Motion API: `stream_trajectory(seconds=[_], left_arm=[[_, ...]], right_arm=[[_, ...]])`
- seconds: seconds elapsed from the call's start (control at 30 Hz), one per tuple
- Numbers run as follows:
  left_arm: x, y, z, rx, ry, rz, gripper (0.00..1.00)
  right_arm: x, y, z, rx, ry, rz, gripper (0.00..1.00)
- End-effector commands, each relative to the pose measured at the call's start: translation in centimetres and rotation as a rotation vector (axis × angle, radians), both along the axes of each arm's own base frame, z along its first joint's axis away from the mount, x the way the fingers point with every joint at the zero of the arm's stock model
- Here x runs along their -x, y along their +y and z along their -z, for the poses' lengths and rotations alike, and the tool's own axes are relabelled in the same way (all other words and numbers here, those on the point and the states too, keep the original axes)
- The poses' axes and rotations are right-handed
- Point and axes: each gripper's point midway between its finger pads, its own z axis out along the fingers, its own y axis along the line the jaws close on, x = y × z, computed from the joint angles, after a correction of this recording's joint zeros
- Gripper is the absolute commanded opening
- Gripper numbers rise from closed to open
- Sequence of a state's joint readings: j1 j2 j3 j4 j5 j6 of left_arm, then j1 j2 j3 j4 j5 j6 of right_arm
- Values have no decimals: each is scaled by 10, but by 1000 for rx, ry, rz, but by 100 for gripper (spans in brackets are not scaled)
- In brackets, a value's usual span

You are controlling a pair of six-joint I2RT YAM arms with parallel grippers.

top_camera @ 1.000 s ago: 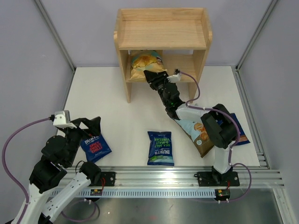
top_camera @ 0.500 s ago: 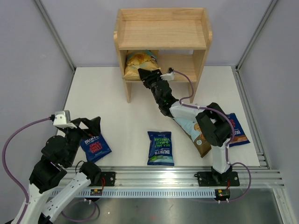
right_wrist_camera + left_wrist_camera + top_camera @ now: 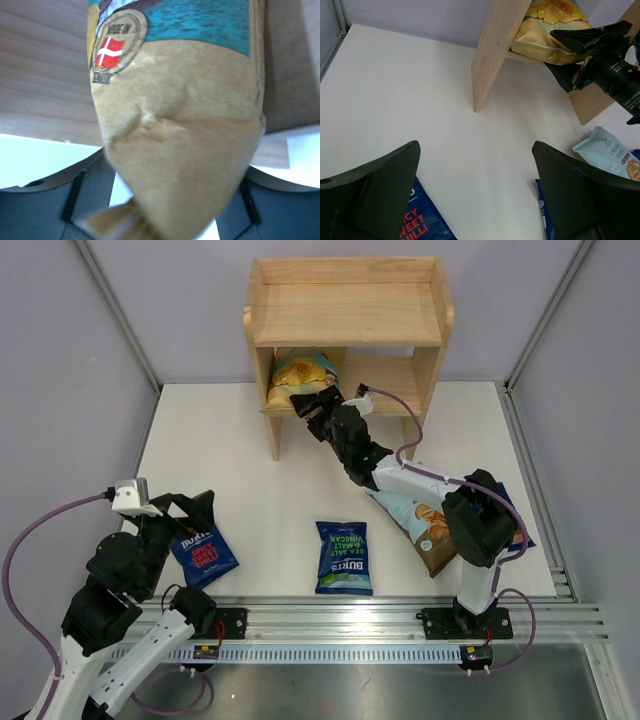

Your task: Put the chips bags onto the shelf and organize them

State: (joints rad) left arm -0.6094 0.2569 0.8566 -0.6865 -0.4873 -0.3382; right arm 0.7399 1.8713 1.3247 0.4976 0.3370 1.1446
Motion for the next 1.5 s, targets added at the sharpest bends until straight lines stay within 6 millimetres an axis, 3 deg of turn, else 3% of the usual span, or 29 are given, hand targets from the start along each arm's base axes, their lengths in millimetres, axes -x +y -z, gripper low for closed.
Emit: stream_trajectory(seconds=[0.0,0.17,0.37,0.4,0.63,0.87,1.07,1.27,1.47], left_arm=[[-2,4,-6,9,-29,-23,99],[-2,4,-6,14,-27,-24,99],[-2,3,-5,16,-24,-21,99],[-2,3,-5,14,-22,-21,99],[-2,2,-4,13,-18,-19,99],[-3,2,-3,10,-15,-21,99],[-3,2,-3,10,-15,-21,99],[-3,2,-3,9,-14,-21,99],[-4,-1,-3,10,-8,-9,99]], right_arm=[[19,-2,-23,15,6,-32,77],[24,-11,-23,61,32,-22,79],[26,-20,-24,74,34,-34,73],[26,-19,-25,74,30,-39,66],[17,-21,-22,68,25,-69,45],[2,-20,-21,114,14,-118,40],[-2,-17,-18,124,18,-182,40],[11,-22,-22,116,13,-203,68],[25,-36,-23,147,29,-194,77]])
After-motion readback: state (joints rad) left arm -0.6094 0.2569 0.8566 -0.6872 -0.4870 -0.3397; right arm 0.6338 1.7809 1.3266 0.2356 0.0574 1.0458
